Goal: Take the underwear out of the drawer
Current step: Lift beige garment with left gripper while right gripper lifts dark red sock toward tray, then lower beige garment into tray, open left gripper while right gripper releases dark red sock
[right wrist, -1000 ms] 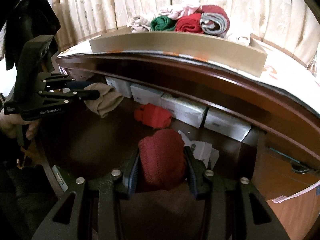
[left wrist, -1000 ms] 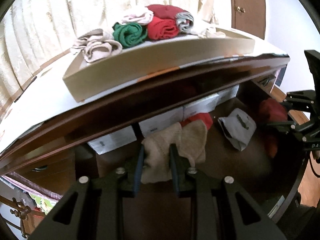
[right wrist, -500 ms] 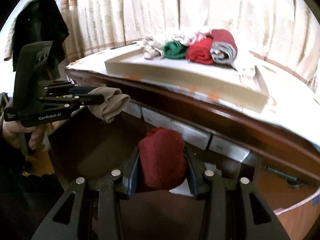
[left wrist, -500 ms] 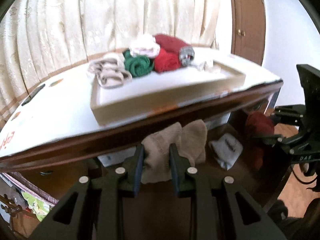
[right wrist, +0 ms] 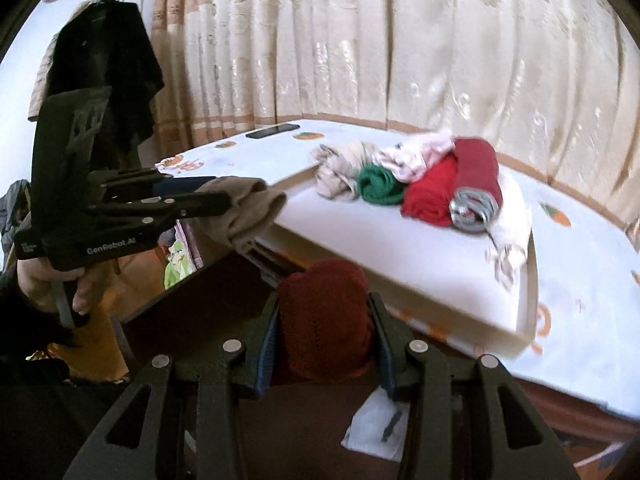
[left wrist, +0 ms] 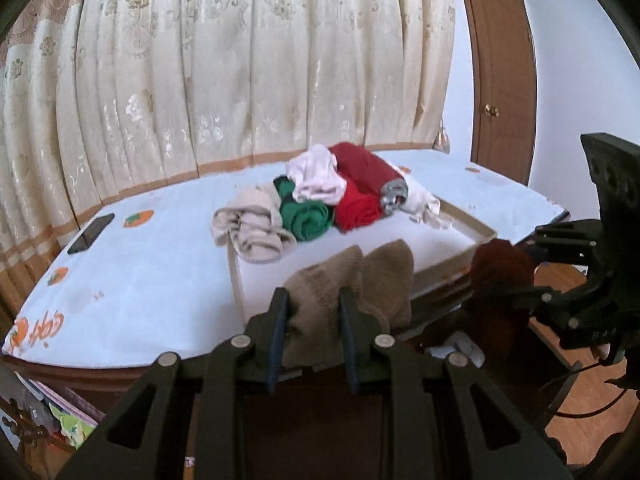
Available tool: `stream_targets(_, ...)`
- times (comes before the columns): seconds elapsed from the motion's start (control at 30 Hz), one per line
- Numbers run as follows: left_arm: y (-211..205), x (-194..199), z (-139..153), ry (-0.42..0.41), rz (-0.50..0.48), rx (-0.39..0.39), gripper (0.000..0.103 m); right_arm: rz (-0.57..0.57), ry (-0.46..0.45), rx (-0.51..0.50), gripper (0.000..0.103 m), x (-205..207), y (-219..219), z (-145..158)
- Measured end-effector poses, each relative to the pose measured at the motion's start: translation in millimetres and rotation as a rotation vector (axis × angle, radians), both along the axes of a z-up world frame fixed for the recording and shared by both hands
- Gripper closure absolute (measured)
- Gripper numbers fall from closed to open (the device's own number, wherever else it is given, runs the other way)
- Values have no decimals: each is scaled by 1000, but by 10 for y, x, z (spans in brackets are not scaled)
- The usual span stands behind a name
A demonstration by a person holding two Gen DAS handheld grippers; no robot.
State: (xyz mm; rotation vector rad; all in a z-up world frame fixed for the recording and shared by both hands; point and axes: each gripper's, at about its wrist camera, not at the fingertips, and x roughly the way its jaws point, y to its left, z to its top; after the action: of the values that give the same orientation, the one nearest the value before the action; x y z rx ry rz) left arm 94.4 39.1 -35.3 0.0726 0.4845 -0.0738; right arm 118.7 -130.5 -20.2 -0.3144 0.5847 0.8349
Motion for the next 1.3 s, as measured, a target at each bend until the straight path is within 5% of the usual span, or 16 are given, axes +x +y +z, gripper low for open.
stream_targets(0.53, 157, 421, 168, 7, 42, -13, 80, 22, -54, -21, 59, 288, 364, 374)
stream_targets(1.3, 261, 1157, -220, 153, 74, 26, 75, -107, 132, -80, 52, 1195, 834, -159)
